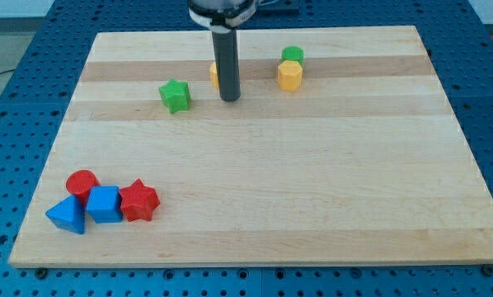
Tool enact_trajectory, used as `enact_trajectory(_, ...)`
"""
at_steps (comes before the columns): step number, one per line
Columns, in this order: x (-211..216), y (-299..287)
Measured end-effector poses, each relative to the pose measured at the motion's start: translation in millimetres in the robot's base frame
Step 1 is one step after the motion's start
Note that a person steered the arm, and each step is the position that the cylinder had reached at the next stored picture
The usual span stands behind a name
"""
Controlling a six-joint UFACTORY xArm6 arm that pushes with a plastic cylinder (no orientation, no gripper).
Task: Move the green star into the bottom of the yellow heart
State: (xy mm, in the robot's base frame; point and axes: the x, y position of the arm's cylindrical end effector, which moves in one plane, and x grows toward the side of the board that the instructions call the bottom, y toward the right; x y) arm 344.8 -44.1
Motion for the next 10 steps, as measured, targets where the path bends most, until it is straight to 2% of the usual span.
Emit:
enact_trajectory(1,-23.0,-7.1)
enact_trajectory(2,19.7,25.3)
enact_trajectory(3,98.6,3.9)
enact_trajectory(4,104.2,-88.6)
enact_trajectory(5,58.3,-118.8)
enact_trajectory(6,38.4,-119.9)
enact_trajectory(7,38.1,-80.3)
enact_trajectory(8,24.4,-71.0)
enact_trajectory(9,21.9,-74.0)
enact_trajectory(10,21.3,-111.5)
